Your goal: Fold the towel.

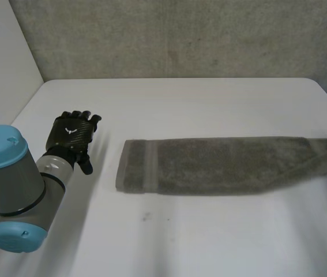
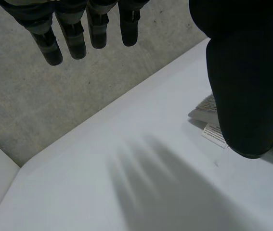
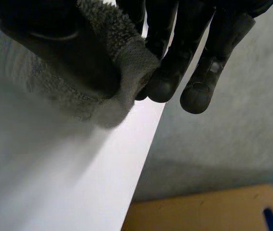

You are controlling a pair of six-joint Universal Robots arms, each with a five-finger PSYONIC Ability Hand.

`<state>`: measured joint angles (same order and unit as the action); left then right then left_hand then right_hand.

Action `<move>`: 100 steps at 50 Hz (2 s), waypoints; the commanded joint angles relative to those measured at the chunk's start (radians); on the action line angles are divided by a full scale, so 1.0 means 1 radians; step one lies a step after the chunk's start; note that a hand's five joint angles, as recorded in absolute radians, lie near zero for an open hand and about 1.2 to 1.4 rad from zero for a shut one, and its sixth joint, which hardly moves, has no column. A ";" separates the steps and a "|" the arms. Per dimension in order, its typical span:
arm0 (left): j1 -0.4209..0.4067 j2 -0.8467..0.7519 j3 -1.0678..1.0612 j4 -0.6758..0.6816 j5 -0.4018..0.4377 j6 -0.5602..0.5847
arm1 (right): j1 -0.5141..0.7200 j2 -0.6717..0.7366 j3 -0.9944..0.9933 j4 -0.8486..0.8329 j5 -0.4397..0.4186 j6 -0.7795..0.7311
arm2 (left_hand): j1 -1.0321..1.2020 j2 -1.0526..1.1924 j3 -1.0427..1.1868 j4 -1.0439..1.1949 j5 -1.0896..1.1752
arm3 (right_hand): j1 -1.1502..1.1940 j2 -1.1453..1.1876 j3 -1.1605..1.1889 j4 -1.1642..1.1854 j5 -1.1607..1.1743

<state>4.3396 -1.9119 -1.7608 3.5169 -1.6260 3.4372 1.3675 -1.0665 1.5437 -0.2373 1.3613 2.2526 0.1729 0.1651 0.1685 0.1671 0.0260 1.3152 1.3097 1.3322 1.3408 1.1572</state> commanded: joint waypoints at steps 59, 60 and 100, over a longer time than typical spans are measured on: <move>-0.061 0.016 0.047 0.000 -0.006 -0.003 | 0.516 -0.015 0.190 -0.006 -0.079 0.455 | 0.002 0.010 0.007 0.008 -0.025 | -0.463 -0.458 -0.480 -0.489 -0.480; -0.061 0.016 0.047 0.000 -0.006 -0.003 | 0.516 -0.015 0.190 -0.007 -0.079 0.455 | 0.002 0.010 0.007 0.008 -0.025 | -0.461 -0.456 -0.478 -0.487 -0.478; -0.086 0.097 0.053 -0.003 -0.014 -0.041 | 0.983 0.106 -0.002 -0.053 -0.122 -0.142 | 0.002 0.009 0.006 0.007 -0.026 | 0.006 0.011 -0.011 -0.020 -0.011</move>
<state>4.2538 -1.8382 -1.7081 3.5149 -1.6413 3.4225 2.3204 -1.0160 1.5299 -0.3172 1.2403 2.1947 0.1729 0.1649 0.1685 0.1668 0.0258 1.3149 1.2832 1.3328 1.3406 1.1490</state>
